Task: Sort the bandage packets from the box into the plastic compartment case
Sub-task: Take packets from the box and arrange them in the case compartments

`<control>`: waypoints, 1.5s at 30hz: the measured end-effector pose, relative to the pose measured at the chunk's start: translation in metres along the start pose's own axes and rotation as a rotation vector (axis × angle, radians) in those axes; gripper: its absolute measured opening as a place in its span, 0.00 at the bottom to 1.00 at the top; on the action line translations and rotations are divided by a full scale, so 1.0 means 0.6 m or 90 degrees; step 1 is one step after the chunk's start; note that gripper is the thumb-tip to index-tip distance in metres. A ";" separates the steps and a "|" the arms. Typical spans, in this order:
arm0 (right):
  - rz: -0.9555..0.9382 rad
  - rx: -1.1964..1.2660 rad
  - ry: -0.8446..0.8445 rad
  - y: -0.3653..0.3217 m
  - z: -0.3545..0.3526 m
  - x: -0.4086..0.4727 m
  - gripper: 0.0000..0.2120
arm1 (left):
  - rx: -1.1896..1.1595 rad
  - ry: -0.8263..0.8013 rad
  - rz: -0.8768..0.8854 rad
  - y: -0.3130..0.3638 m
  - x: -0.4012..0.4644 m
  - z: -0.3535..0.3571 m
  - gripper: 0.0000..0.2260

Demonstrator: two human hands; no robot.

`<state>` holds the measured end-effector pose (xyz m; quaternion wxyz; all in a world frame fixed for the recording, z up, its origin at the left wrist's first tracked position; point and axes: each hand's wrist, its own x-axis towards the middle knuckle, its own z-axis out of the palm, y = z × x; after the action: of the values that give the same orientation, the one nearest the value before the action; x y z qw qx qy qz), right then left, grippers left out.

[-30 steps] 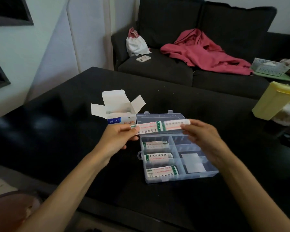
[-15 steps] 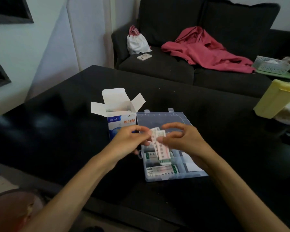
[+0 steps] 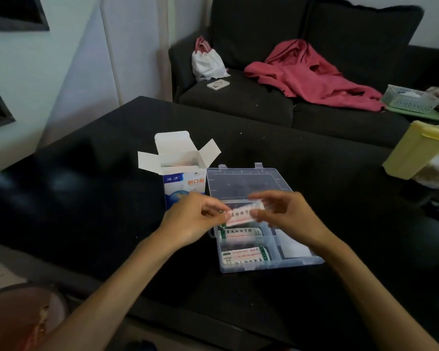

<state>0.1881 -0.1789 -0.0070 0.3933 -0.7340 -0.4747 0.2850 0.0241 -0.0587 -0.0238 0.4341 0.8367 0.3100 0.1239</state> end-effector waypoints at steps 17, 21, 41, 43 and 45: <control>0.009 -0.423 -0.007 0.021 0.026 0.022 0.07 | 0.424 0.075 0.162 -0.007 -0.006 0.026 0.13; -0.022 -0.288 -0.006 0.000 0.018 0.021 0.02 | 0.390 0.129 0.164 0.004 -0.013 0.011 0.12; -0.149 -0.551 -0.203 -0.175 0.119 0.242 0.12 | -0.098 0.446 -0.125 -0.082 0.003 -0.095 0.09; -0.159 -0.514 -0.172 -0.164 0.116 0.236 0.13 | -0.086 0.453 -0.117 -0.083 0.004 -0.095 0.09; -0.167 -0.446 -0.152 -0.161 0.107 0.226 0.12 | -0.071 0.461 -0.099 -0.083 0.002 -0.096 0.08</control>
<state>0.1439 -0.0113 0.0345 0.0945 -0.7188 -0.6751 0.1365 -0.0229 0.0010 -0.0295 0.3495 0.6878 0.4990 0.3947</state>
